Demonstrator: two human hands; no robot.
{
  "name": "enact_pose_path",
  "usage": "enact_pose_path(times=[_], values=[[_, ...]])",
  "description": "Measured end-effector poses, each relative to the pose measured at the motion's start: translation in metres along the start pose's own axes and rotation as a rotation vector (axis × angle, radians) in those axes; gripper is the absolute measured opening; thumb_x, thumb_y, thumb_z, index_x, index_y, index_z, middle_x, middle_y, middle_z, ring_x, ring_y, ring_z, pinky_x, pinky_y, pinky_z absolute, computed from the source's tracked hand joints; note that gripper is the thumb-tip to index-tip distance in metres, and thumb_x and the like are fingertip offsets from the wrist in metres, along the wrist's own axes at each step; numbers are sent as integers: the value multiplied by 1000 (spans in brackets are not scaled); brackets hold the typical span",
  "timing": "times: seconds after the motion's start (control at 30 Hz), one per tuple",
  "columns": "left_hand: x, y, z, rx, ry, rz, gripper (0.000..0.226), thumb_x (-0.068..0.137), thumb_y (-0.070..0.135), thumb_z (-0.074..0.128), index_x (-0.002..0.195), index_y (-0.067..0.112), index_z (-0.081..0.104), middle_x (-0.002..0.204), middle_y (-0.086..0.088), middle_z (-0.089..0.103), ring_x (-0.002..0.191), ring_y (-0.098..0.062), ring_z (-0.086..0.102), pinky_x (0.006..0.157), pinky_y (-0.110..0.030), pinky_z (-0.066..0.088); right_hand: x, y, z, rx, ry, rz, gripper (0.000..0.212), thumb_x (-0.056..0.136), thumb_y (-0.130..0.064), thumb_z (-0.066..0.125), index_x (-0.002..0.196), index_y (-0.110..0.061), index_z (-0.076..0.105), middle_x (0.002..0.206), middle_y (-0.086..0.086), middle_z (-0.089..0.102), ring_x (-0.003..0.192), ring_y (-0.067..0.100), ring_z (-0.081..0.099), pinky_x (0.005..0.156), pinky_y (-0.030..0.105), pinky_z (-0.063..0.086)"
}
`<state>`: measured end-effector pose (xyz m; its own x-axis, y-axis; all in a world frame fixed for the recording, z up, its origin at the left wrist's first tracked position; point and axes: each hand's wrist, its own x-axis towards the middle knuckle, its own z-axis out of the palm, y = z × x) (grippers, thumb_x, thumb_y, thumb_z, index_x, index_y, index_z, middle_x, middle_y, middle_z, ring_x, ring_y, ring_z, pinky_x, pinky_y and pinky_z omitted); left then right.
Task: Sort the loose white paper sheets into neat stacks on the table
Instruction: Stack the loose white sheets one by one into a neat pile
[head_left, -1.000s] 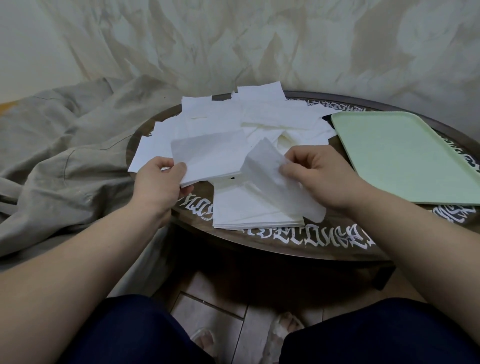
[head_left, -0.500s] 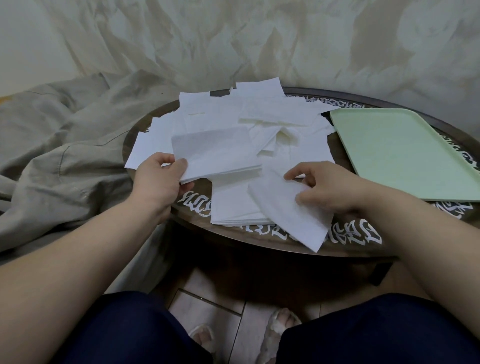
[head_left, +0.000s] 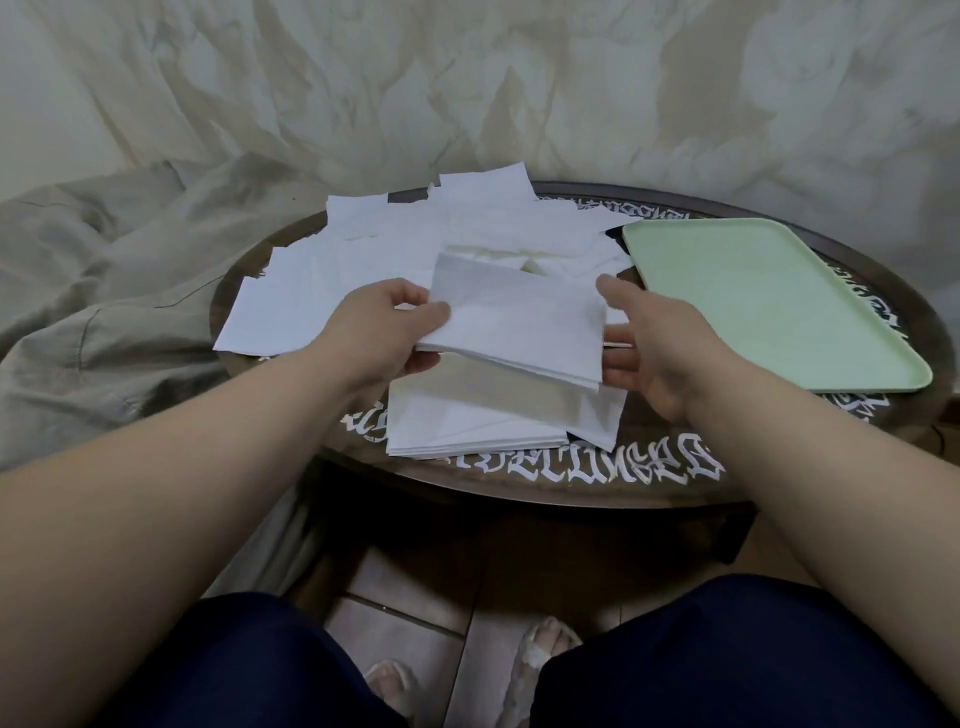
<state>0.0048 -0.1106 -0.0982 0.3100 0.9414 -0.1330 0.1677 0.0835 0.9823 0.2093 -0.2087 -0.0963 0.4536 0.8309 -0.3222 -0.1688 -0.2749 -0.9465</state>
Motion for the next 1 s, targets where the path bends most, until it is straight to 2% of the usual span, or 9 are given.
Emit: enact_pose_path(times=[0.1, 0.2, 0.3, 0.43, 0.57, 0.77, 0.83, 0.9, 1.0], values=[[4, 3, 16, 57, -72, -21, 17, 88, 17, 67, 75, 16, 56, 81, -3, 61, 65, -13, 55, 54, -19, 52, -2, 5, -10, 13, -60, 37, 37, 87, -12, 65, 123, -10, 53, 102, 8, 69, 78, 21, 68, 58, 29, 54], [7, -2, 29, 158, -50, -14, 14, 86, 21, 69, 77, 15, 60, 85, -3, 61, 70, -15, 57, 55, -19, 54, -2, 16, -19, -126, -13, 5, 53, 82, 5, 64, 129, -14, 48, 113, 10, 61, 89, 27, 66, 70, 38, 57], [4, -7, 34, 252, -41, 5, 10, 86, 24, 68, 84, 15, 66, 83, -2, 64, 63, -15, 59, 55, -20, 55, -3, 26, -20, -270, 12, -40, 60, 78, 4, 66, 131, -18, 48, 120, 13, 57, 96, 31, 64, 85, 47, 55], [0, -11, 30, 382, -51, 51, 11, 85, 18, 68, 95, 19, 65, 91, -7, 70, 66, -18, 64, 67, -29, 58, -2, 29, -19, -258, 6, -63, 63, 78, 7, 63, 133, -19, 47, 119, 12, 59, 98, 29, 63, 85, 48, 55], [1, -10, 28, 425, 2, 120, 8, 84, 18, 67, 90, 24, 65, 77, 2, 70, 65, -18, 67, 78, -42, 58, -1, 30, -21, -272, 4, -97, 64, 77, 5, 66, 133, -20, 47, 121, 11, 58, 96, 28, 64, 83, 47, 56], [2, -14, 29, 546, -7, 155, 14, 85, 21, 67, 99, 21, 65, 81, 7, 69, 60, -8, 57, 71, -31, 55, 4, 35, -25, -333, 2, -101, 66, 75, 0, 70, 134, -20, 47, 121, 10, 57, 100, 28, 62, 87, 45, 55], [4, -16, 27, 610, -1, 172, 16, 86, 23, 67, 101, 20, 65, 82, 10, 67, 66, -6, 56, 68, -24, 49, 4, 36, -27, -551, 29, -152, 65, 74, -9, 71, 133, -20, 47, 119, 5, 56, 103, 25, 59, 90, 39, 51], [4, -16, 25, 684, 25, 187, 19, 85, 28, 68, 102, 21, 63, 84, 11, 65, 76, -7, 57, 65, -17, 41, 1, 30, -27, -925, 106, -248, 59, 77, -20, 69, 131, -20, 47, 113, 2, 53, 102, 23, 56, 85, 31, 44], [5, -15, 23, 775, 40, 181, 27, 83, 36, 69, 104, 21, 61, 92, 9, 65, 87, -10, 56, 68, -20, 36, -12, 18, -23, -1141, 127, -474, 32, 76, -31, 69, 104, -22, 56, 105, 0, 54, 93, 20, 55, 74, 29, 39]])
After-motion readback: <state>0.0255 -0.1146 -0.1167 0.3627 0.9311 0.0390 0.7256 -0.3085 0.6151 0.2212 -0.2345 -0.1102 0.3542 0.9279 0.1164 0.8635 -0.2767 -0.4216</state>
